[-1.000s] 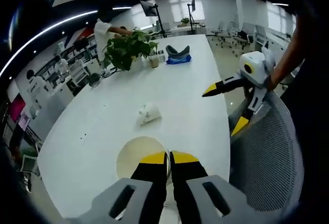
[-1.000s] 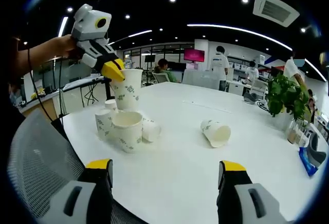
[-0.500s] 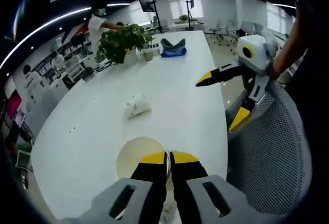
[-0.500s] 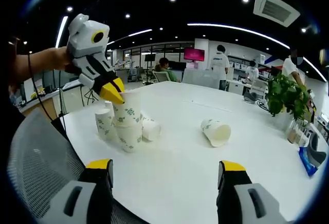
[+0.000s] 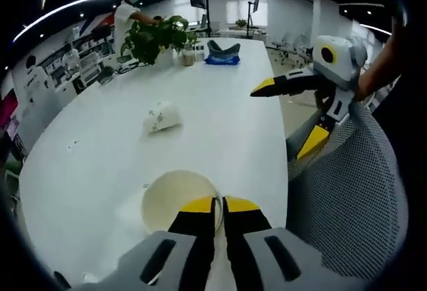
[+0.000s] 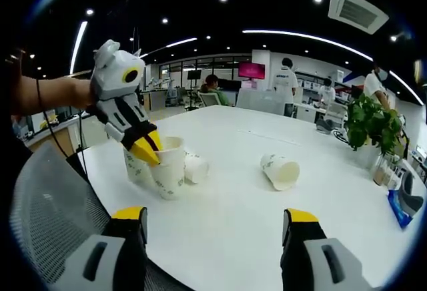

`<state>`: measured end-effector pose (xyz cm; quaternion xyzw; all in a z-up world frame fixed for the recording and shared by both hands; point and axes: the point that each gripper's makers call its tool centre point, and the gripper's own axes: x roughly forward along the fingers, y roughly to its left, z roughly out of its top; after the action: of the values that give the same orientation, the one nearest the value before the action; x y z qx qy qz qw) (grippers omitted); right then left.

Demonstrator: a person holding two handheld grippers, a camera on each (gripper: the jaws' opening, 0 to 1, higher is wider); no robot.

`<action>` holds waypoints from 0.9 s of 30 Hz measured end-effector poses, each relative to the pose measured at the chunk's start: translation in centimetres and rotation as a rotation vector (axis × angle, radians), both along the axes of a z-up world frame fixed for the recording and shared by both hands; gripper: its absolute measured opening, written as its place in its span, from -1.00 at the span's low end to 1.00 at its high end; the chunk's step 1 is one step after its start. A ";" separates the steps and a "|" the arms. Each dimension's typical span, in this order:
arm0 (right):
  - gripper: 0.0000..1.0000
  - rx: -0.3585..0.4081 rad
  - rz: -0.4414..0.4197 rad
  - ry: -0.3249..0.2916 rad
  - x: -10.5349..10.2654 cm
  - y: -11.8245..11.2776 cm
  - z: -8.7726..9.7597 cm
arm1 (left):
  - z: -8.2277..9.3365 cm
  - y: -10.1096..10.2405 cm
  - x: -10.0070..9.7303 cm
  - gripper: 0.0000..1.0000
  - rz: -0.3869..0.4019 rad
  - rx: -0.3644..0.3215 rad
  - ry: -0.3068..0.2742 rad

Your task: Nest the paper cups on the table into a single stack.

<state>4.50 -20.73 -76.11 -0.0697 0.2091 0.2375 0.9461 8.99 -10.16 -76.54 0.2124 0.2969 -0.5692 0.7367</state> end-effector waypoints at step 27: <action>0.83 0.050 0.006 -0.007 0.7 -0.6 0.8 | 0.9 0.0 -0.2 -0.56 0.005 -0.016 -0.067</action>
<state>5.17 -21.31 -75.27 -0.0476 0.1997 0.2453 0.9475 8.82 -10.18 -75.65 0.2245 0.2679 -0.5626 0.7492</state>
